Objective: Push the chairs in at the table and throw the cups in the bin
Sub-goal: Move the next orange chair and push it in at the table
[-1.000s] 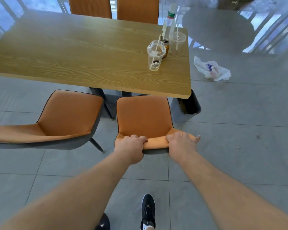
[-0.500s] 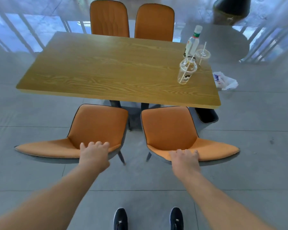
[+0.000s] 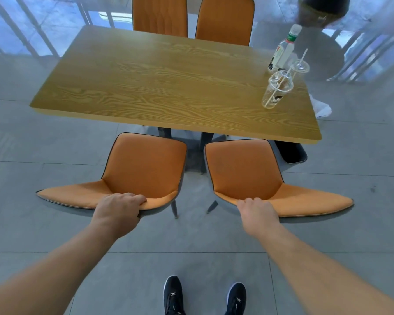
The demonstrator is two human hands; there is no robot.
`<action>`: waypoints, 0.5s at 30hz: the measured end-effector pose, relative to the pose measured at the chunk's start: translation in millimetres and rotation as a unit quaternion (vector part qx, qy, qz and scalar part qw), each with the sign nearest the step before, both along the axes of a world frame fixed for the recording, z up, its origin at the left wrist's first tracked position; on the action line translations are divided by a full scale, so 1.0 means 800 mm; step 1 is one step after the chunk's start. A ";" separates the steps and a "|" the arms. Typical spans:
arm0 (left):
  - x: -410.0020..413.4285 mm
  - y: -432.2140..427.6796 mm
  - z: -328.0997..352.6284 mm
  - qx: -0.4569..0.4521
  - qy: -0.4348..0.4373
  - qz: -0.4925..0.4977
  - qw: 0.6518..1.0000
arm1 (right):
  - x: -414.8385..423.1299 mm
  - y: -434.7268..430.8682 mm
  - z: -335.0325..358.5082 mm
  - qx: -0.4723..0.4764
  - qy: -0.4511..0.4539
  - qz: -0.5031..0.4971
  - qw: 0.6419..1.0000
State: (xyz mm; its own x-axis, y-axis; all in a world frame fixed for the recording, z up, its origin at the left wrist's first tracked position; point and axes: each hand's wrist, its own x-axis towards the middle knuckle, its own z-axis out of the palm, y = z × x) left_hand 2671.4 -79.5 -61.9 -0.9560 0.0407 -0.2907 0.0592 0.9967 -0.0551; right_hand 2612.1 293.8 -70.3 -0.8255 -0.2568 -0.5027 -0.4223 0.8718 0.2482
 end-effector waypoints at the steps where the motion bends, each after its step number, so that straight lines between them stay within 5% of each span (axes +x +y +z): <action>1: 0.000 0.000 0.000 0.002 0.001 0.000 1.000 | 0.000 0.010 0.002 -0.013 -0.004 0.005 1.000; 11: -0.005 0.005 -0.002 -0.010 -0.022 0.000 1.000 | 0.012 0.063 0.014 0.008 0.008 -0.032 0.999; 15: -0.003 0.014 -0.004 0.006 -0.006 -0.025 1.000 | 0.020 0.030 0.011 -0.051 -0.014 0.011 0.999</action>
State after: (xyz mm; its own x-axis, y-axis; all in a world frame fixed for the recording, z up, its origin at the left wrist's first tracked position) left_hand 2669.3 -68.3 -65.5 -0.9493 0.0913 -0.3009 0.1092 0.9931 -0.0430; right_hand 2627.8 318.0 -61.7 -0.8053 -0.3257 -0.4954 -0.4473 0.8822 0.1471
